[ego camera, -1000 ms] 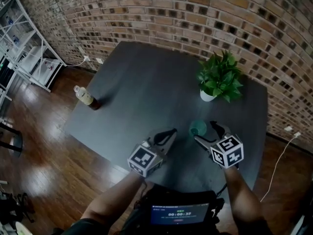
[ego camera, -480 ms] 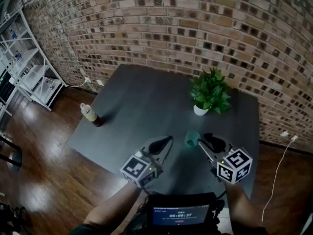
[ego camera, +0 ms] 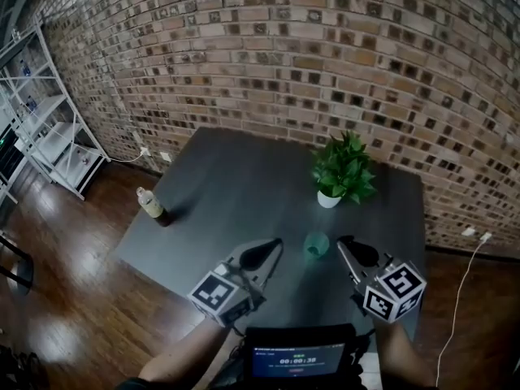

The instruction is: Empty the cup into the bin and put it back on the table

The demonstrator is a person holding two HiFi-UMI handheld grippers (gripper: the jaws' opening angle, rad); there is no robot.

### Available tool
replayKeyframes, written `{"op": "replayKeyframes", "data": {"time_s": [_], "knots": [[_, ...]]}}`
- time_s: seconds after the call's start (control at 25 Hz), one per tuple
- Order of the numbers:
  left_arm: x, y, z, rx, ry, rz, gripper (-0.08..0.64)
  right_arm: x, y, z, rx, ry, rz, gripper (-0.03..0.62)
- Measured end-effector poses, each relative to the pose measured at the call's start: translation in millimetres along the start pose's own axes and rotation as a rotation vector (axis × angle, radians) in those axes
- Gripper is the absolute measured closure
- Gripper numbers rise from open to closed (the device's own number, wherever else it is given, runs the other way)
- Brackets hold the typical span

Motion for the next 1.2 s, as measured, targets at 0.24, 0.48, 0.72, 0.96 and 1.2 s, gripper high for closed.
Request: {"op": "replayKeyframes", "data": {"time_s": [0.24, 0.48, 0.72, 0.96, 1.2], "knots": [[0, -2, 24, 0.009, 0.008, -0.013, 0.56, -5, -7, 13, 0.014, -0.018, 0.021, 0.592], [-4, 6, 68, -0.017, 0.039, -0.071, 0.56, -1, -10, 41, 0.023, -0.039, 0.066, 0.592], [-2, 16, 92, -0.045, 0.06, -0.137, 0.56, 1, -7, 69, 0.036, -0.058, 0.121, 0.592], [-1, 28, 101, -0.064, 0.086, -0.187, 0.56, 6, -5, 88, 0.029, -0.085, 0.155, 0.592], [-2, 35, 116, -0.032, 0.12, -0.183, 0.56, 6, -5, 104, 0.045, -0.106, 0.152, 0.592]]}}
Point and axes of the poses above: the fingertips, and each gripper's own axes: y forward along the fingers, x to its right, z out of its top, the point moved 4 cm from there along -y, backward along the fingers, and after that the axes turned 10 degrees about -z, right-handed, at the moved point
